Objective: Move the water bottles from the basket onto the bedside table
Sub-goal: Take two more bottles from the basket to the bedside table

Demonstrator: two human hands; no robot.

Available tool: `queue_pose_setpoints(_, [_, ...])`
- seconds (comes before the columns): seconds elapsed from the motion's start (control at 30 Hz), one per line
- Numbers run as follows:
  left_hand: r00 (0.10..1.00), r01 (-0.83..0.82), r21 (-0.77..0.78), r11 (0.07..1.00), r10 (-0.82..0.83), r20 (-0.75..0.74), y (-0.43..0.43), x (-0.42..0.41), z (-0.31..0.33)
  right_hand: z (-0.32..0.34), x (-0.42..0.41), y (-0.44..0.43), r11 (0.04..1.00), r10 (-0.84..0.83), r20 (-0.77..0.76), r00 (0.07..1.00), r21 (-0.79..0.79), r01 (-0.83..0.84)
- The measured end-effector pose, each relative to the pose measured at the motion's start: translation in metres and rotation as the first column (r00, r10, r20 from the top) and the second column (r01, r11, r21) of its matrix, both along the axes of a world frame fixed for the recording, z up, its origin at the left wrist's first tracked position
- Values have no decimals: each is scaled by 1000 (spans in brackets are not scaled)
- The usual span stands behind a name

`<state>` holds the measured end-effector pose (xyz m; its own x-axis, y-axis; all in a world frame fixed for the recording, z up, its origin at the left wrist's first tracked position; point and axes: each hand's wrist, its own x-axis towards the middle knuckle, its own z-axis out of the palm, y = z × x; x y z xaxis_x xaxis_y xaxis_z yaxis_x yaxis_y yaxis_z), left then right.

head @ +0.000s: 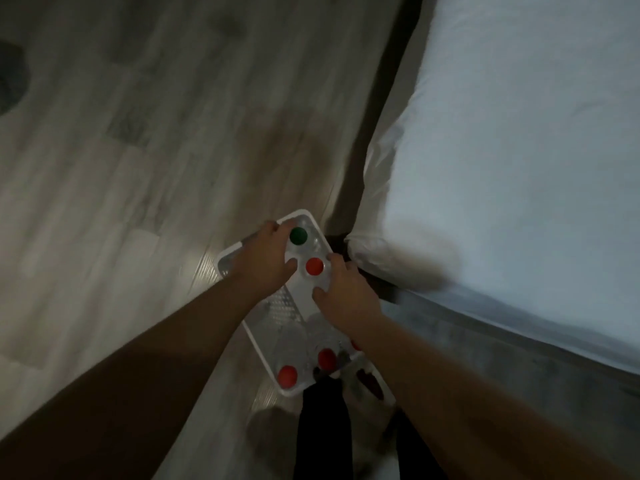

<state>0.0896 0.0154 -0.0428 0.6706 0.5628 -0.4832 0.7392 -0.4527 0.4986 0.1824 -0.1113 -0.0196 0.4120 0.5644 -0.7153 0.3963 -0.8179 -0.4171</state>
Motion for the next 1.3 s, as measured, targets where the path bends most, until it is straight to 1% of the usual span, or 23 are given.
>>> queue_pose_setpoints(0.07, [998, 55, 30, 998, -55, -1, 10, 6, -18, -19, -1, 7, 1000, 23, 43, 999, -14, -22])
queue_pose_setpoints(0.13, [987, 156, 83, 984, -153, -42, 21, 7, -32, -35, -1, 9, 999, 37, 65, 997, -35, -34])
queue_pose_setpoints(0.23, [936, 351, 165, 922, -337, -107, 35, 8, -45, -50, -3, 12, 998, 66, 109, 992, -25, -64])
queue_pose_setpoints(0.3, [905, 424, 202, 883, -410, -113, 43, 10, -49, -55, -3, 16, 994, 109, 154, 982, 13, -113])
queue_pose_setpoints(0.43, [847, 527, 222, 821, -529, -56, 51, 19, -55, -61, -2, 22, 985, 152, 158, 976, 61, -163])
queue_pose_setpoints(0.57, [842, 534, 189, 824, -538, -35, 54, 29, -59, -64, 0, 23, 982, 150, 200, 968, 83, -169])
queue_pose_setpoints(0.7, [879, 473, 145, 869, -477, -5, 53, 23, -54, -59, 3, 23, 979, 153, 190, 970, 101, -174])
queue_pose_setpoints(0.8, [936, 339, 124, 933, -348, 59, 50, 9, -46, -50, 2, 22, 977, 135, 173, 976, 141, -160])
queue_pose_setpoints(0.93, [967, 207, 84, 975, -217, 137, 41, -12, -22, -26, 3, 19, 980, 98, 112, 989, 162, -115])
queue_pose_setpoints(1.03, [980, 109, 65, 992, -118, 158, 31, -25, 8, -2, -2, 12, 974, -1, 113, 994, 227, -25])
queue_pose_setpoints(1.13, [985, -33, 48, 998, 24, 171, 15, -33, 47, 29, -6, 5, 954, -74, 82, 994, 296, 47])
queue_pose_setpoints(1.23, [966, -171, 5, 985, 166, 197, -9, -39, 87, 67, -7, -8, 921, -148, 41, 988, 371, 123])
queue_pose_setpoints(1.3, [951, -230, -11, 973, 227, 211, -28, -42, 114, 96, -5, -21, 902, -194, 2, 981, 394, 177])
